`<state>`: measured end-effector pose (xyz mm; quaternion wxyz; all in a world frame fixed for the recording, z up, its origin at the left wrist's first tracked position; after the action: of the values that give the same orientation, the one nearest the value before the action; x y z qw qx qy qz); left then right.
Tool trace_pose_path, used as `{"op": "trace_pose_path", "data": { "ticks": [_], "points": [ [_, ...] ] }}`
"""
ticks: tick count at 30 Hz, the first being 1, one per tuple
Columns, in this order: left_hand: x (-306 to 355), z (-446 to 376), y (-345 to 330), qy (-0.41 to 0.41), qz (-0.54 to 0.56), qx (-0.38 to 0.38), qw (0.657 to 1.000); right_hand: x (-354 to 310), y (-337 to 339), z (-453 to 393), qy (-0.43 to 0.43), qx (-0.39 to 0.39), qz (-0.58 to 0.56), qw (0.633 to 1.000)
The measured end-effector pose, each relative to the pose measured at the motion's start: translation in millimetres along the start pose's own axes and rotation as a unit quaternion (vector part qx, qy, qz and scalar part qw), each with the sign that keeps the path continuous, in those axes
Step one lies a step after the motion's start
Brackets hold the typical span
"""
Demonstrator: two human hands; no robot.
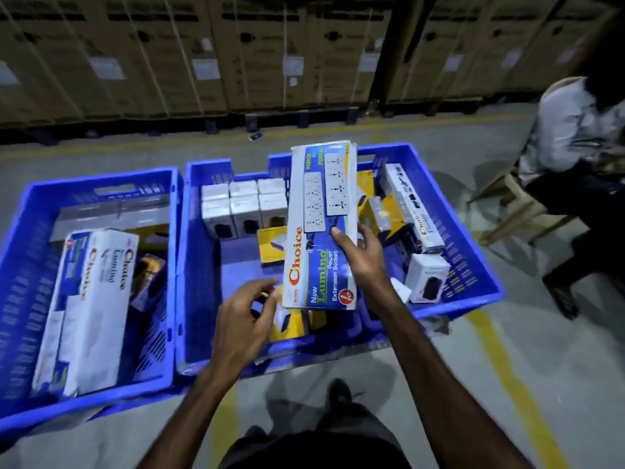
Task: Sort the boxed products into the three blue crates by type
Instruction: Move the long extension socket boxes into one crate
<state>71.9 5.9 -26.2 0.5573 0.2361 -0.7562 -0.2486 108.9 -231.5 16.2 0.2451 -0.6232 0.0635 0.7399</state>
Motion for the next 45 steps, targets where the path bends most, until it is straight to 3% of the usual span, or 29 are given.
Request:
{"op": "trace_pose_path", "data": {
  "ticks": [3,8,13,19,25,31,37,45],
  "points": [
    [16,-1,-23,-0.017,-0.004,-0.035,0.999,-23,38,-4,0.034,0.033,0.041,0.998],
    [41,-5,-51,-0.029,-0.001,-0.061,0.998,-61,84,-26,0.055,0.121,0.231,0.964],
    [61,-7,-68,-0.011,-0.001,-0.059,0.998,-74,90,-39,0.050,0.113,0.346,0.930],
    [68,-10,-76,0.007,-0.027,-0.054,0.998,-68,88,-63,-0.018,0.033,0.379,0.925],
    [77,-15,-89,0.028,-0.047,-0.035,0.998,-59,90,-95,-0.035,0.011,0.389,0.920],
    [84,-21,-99,0.033,-0.068,-0.044,0.996,-78,87,-119,0.001,0.040,0.444,0.895],
    [88,-26,-102,0.042,-0.084,-0.058,0.994,-83,86,-127,0.069,0.062,0.555,0.827],
    [91,-33,-103,0.034,-0.102,-0.078,0.991,-74,65,-115,0.103,0.031,0.525,0.844]
  ]
}}
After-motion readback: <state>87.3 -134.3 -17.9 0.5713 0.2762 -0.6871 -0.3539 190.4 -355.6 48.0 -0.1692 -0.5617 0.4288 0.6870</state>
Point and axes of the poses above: each hand's wrist, its own z-axis away from the middle knuckle, its own y-axis out of the back of the hand, x = y × z, the point moved 1 cm from there along -z, towards the middle knuckle, and after that the axes turned 11 degrees about -z, right-handed, at the moved point
